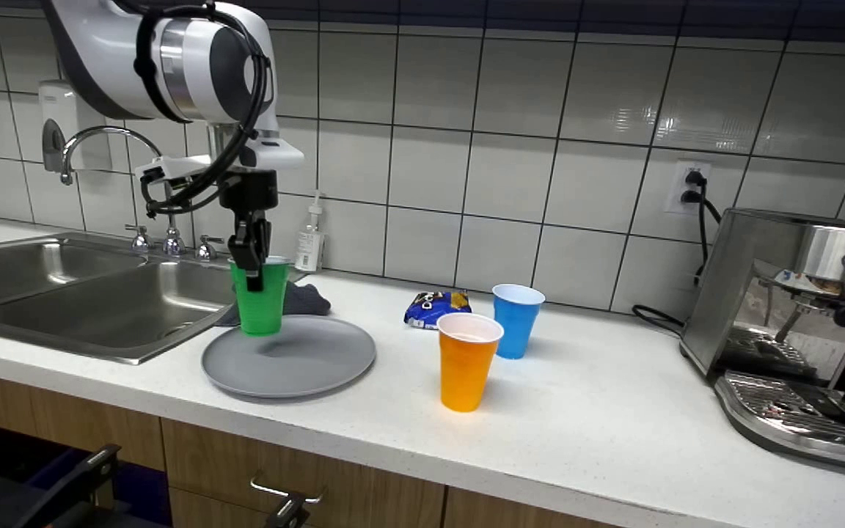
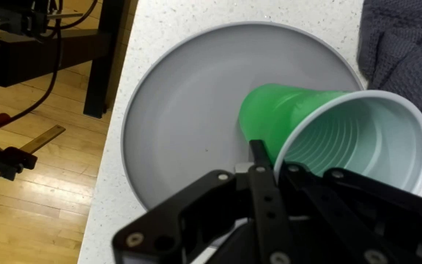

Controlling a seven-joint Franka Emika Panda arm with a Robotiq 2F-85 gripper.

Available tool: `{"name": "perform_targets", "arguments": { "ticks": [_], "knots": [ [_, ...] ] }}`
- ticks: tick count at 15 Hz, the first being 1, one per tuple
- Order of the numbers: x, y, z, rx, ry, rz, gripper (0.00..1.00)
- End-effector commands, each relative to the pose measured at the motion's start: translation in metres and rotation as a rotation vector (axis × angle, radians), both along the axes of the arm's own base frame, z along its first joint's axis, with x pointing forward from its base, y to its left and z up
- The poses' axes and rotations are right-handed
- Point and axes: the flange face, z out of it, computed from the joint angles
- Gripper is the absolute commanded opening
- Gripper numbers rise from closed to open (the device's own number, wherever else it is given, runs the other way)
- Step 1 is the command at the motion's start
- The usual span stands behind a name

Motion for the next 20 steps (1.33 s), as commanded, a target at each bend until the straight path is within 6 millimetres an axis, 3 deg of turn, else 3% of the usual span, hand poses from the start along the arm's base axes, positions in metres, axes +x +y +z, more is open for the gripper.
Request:
{"name": "perform_targets", "arguments": {
  "ticks": [1,14,15,17,20],
  "knots": [
    [-0.006,0.005,-0.004,-0.018,-0.018,0.002,0.00],
    [-0.006,0.013,-0.029,0.000,-0.011,-0.017,0.00],
    [-0.006,0.013,-0.028,0.000,-0.007,-0.014,0.27],
    [-0.006,0.013,-0.024,0.000,-0.005,-0.006,0.33],
    [-0.005,0.011,-0.014,0.003,-0.010,-0.004,0.56]
  ]
}}
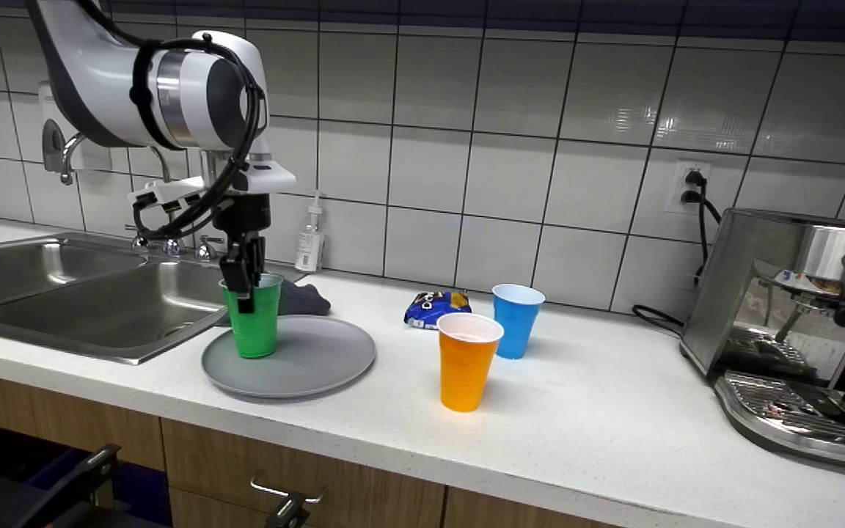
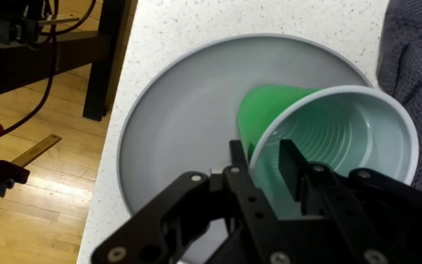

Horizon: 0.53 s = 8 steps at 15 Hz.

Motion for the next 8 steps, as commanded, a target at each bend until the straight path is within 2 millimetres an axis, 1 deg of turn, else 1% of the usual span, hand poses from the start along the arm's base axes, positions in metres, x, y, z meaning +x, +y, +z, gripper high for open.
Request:
{"name": "perform_targets", "arguments": {
  "ticks": [1,4,6,8],
  "knots": [
    [0.000,0.001,0.019,0.010,-0.019,-0.007,0.62],
    [0.002,-0.001,0.033,0.016,-0.038,-0.011,0.86],
    [0.004,-0.003,0.044,0.020,-0.055,-0.017,0.99],
    [0.007,-0.007,0.054,0.026,-0.075,-0.032,1.00]
  ]
}}
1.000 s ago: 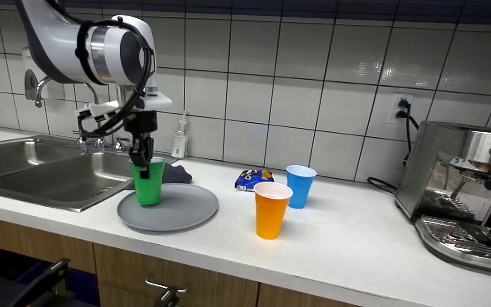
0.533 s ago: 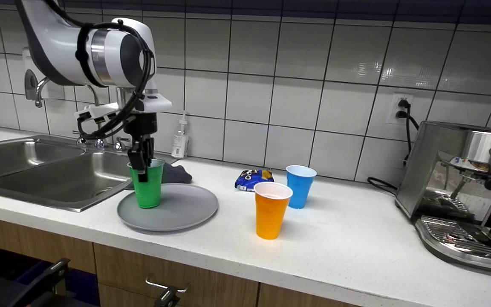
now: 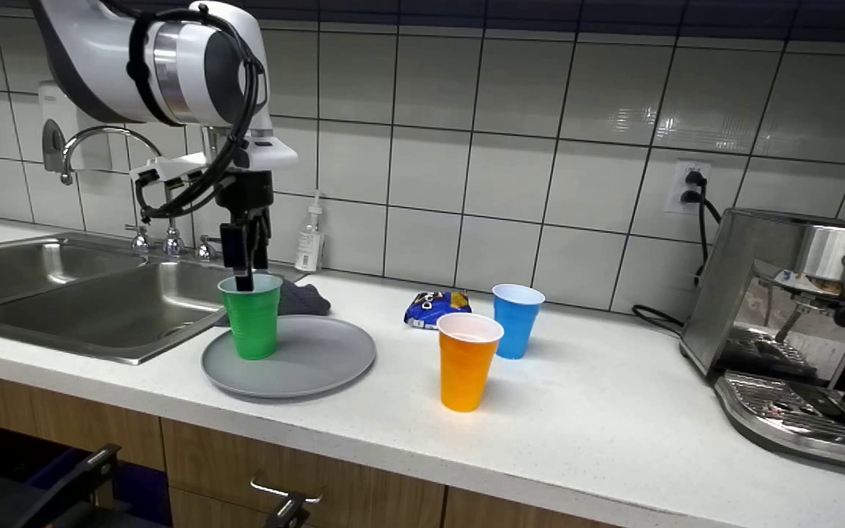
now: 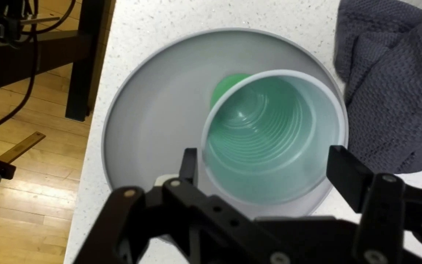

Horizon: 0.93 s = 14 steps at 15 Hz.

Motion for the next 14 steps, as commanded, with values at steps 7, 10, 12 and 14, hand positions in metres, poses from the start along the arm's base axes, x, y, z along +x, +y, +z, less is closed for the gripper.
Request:
{"name": "perform_targets", "arguments": {
  "ticks": [7,10,12,14],
  "knots": [
    [0.021,-0.035,0.043,0.020,-0.052,-0.110,1.00],
    [0.029,-0.053,0.051,0.019,-0.072,-0.157,1.00],
    [0.033,-0.066,0.055,0.013,-0.085,-0.184,1.00],
    [0.037,-0.079,0.057,0.010,-0.090,-0.212,1.00]
  ]
}}
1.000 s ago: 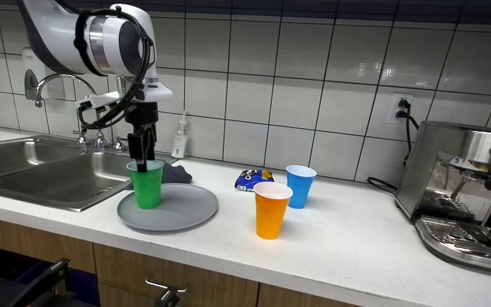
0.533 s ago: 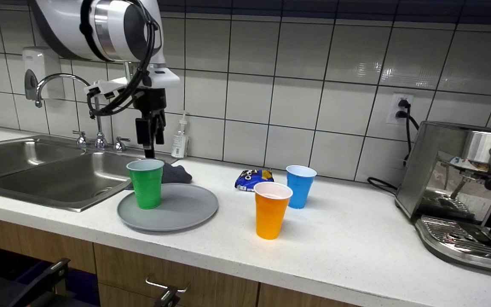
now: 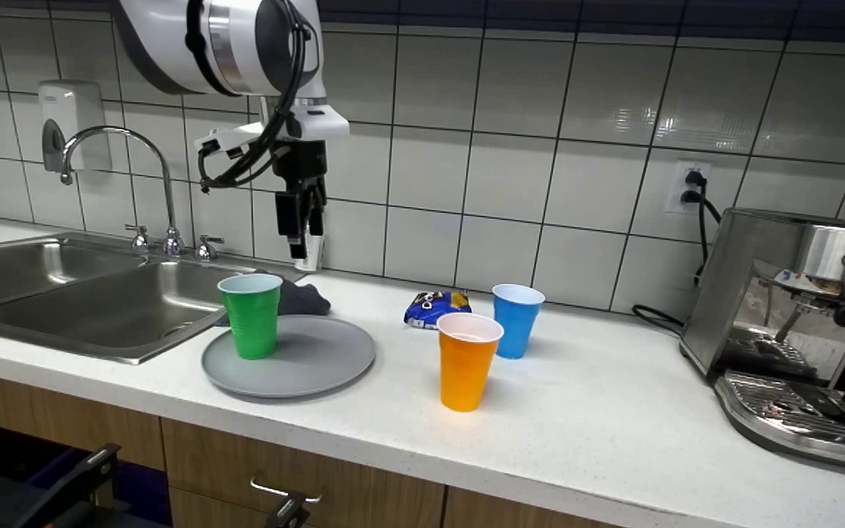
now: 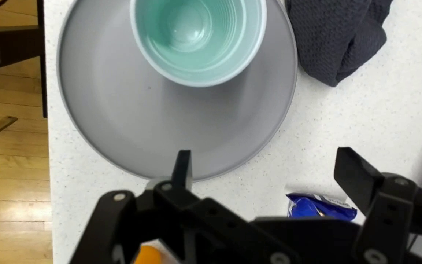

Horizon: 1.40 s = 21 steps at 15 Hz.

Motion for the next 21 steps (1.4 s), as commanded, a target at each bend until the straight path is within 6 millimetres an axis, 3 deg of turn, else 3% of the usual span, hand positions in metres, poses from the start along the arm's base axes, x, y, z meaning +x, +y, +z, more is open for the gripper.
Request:
{"name": "perform_targets", "arguments": {
  "ticks": [1,12,21],
  "knots": [
    [0.007,-0.022,0.012,-0.006,-0.001,-0.077,1.00],
    [0.015,-0.091,0.027,-0.030,0.020,-0.201,1.00],
    [0.013,-0.133,0.020,-0.042,0.115,-0.028,1.00]
  ]
}}
